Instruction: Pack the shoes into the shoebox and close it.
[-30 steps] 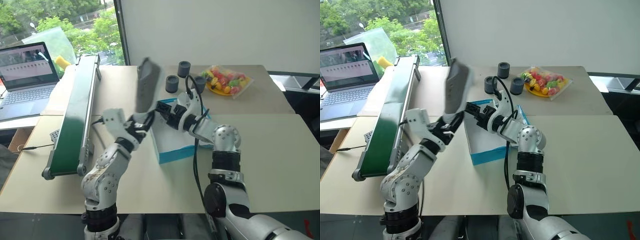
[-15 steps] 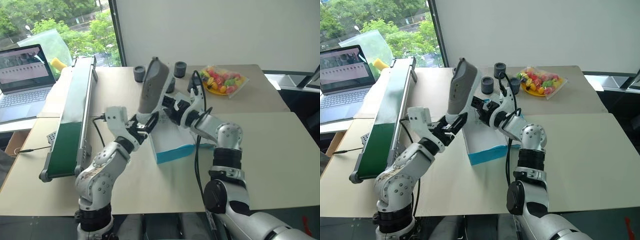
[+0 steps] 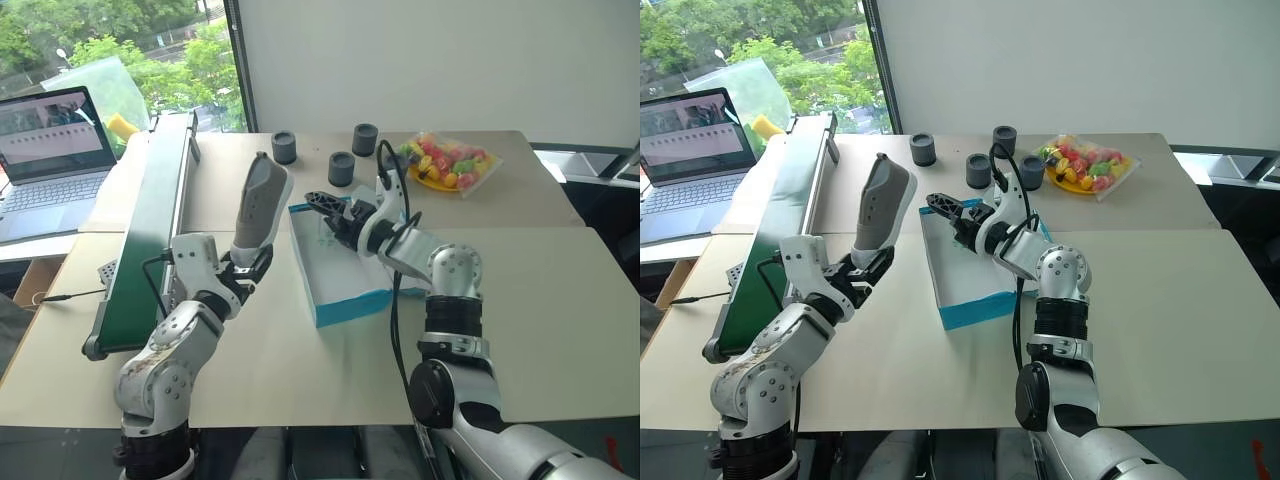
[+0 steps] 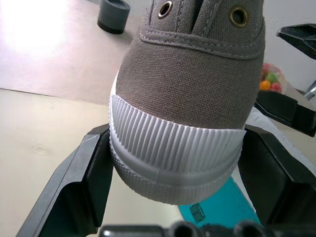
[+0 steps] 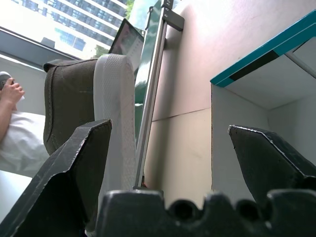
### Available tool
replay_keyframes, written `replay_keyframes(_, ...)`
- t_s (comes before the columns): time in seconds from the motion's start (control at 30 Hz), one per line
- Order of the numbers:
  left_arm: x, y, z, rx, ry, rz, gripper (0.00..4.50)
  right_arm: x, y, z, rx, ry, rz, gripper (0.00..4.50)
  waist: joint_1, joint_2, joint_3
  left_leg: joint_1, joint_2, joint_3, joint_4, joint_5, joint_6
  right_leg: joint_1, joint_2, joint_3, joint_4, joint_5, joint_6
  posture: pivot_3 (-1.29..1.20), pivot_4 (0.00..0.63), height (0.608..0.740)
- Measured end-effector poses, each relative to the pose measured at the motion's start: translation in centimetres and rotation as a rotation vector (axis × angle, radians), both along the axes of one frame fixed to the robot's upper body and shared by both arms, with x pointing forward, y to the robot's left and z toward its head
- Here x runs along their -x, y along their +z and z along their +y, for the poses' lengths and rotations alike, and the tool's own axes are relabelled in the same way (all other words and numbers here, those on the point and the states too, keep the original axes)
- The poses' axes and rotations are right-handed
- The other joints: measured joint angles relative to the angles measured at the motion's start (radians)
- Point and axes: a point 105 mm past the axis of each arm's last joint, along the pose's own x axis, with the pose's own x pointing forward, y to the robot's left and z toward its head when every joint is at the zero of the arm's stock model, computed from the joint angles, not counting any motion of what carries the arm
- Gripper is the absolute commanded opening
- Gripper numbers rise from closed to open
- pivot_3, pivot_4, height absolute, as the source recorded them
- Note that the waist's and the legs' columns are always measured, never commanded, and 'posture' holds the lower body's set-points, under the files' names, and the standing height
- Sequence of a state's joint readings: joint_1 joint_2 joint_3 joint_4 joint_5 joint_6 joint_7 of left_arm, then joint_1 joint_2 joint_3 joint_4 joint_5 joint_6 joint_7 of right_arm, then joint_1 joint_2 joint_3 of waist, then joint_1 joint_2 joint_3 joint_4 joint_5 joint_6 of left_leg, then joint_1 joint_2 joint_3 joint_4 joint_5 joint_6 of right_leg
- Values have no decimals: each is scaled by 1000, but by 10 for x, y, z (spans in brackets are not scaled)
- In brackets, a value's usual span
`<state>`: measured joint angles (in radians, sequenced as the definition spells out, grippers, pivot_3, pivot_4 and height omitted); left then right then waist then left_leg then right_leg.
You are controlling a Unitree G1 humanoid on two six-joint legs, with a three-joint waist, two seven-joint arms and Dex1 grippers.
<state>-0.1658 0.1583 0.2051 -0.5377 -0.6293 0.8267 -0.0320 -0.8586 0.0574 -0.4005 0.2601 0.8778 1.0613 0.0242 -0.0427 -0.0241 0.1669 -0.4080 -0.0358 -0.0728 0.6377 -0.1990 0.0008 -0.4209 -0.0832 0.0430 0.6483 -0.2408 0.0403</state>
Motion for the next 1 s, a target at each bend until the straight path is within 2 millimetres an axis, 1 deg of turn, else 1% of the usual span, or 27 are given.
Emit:
replay_keyframes(0.13,0,0,-2,-1,-9,1,3354,1,3,0,-4,1,-11,4500,-3,0,0,0,0,0,0,0,0,0,0,0,0,0,0,0,150,740)
replay_keyframes(0.23,0,0,-2,-4,-8,0,3354,2,13,3,0,14,-45,4500,-2,0,0,0,0,0,0,0,0,0,0,0,0,0,0,0,150,740)
replay_keyframes(0.33,-1,1,-2,-6,-11,-4,3354,8,22,12,20,56,-93,4500,-2,0,0,0,0,0,0,0,0,0,0,0,0,0,0,0,150,740)
replay_keyframes(0.47,-2,4,-3,-4,-12,-12,3354,16,21,30,32,117,-98,4500,-1,0,0,0,0,-1,0,0,0,0,0,0,0,0,0,0,150,740)
replay_keyframes(0.67,-3,5,-2,-4,-12,-16,3354,26,20,44,80,178,-119,4500,-1,0,0,0,0,-2,0,0,0,0,0,0,0,0,0,0,150,740)
replay_keyframes(0.73,-3,5,-3,-4,-13,-17,3354,26,19,46,82,181,-118,4500,-1,0,0,0,0,-2,0,0,0,0,0,0,0,0,0,0,150,740)
replay_keyframes(0.83,-3,4,-3,-4,-13,-13,3354,22,10,49,76,180,-86,4500,-1,0,0,0,0,-2,0,0,0,0,0,0,0,0,0,0,150,740)
replay_keyframes(1.0,-4,1,-2,-2,-9,0,3354,16,3,49,43,168,-53,4500,-1,0,0,0,0,-2,0,0,0,0,0,0,0,0,0,0,150,740)
